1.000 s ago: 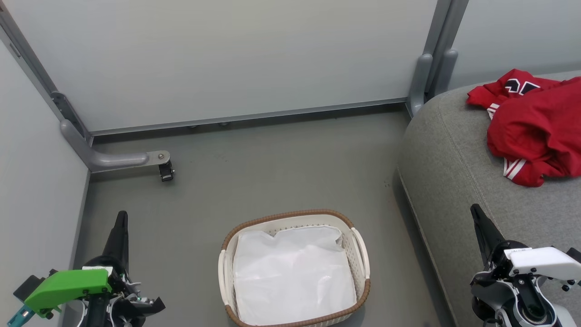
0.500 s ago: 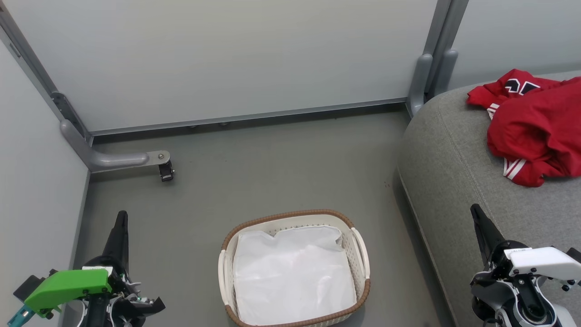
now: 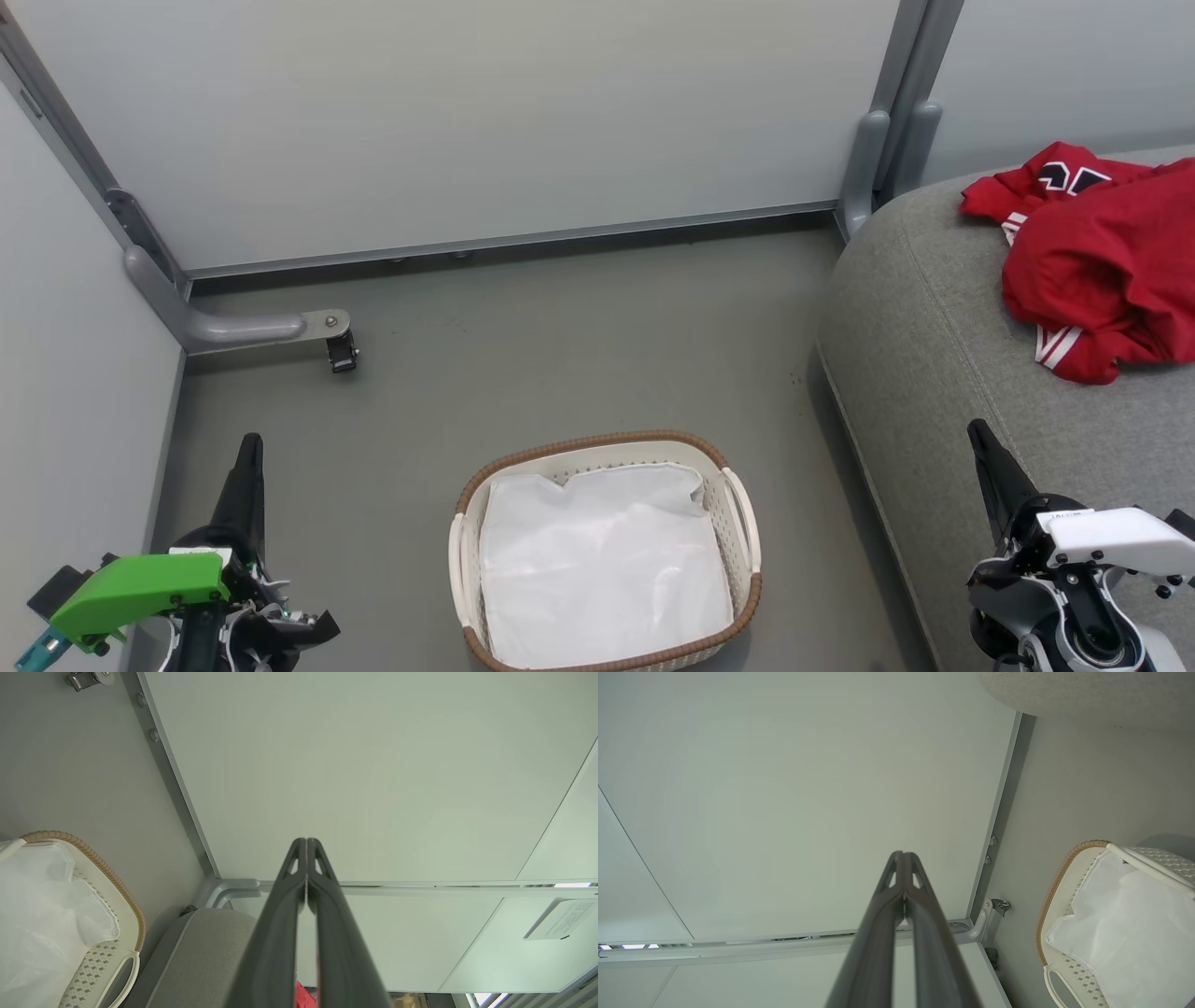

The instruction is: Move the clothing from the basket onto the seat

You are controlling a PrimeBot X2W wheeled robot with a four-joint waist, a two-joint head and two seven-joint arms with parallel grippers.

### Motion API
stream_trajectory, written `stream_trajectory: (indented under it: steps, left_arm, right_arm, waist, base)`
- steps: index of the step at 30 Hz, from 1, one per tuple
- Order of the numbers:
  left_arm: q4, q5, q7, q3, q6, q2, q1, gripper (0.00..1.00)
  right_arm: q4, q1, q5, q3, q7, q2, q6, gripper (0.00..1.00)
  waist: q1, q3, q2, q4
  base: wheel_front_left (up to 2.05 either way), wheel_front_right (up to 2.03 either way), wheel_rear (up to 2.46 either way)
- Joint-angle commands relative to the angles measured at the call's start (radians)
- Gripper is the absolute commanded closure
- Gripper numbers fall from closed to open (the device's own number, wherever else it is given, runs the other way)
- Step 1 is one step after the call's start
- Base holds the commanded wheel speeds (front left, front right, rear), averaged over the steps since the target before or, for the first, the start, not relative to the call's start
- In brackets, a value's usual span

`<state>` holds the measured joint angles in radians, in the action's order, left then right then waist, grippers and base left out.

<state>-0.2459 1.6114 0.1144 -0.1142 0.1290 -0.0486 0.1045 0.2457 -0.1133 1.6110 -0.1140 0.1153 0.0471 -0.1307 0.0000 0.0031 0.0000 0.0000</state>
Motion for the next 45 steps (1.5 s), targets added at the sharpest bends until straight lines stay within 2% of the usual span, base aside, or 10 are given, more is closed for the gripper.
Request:
stream_trajectory:
  steps: [1, 45]
  left_arm:
    - [0.002, 0.003, 0.003, -0.001, 0.004, -0.003, 0.009, 1.0]
    - [0.002, 0.003, 0.003, -0.001, 0.004, -0.003, 0.009, 1.0]
  right_arm:
    - [-0.004, 0.01, 0.004, -0.002, 0.001, 0.006, 0.0, 1.0]
    - [-0.004, 0.01, 0.004, -0.002, 0.001, 0.006, 0.0, 1.0]
  waist:
    - [0.0, 0.0, 0.0, 0.0]
    - [0.0, 0.0, 0.0, 0.0]
  base:
    - [0.0, 0.0, 0.0]
    - [0.0, 0.0, 0.0]
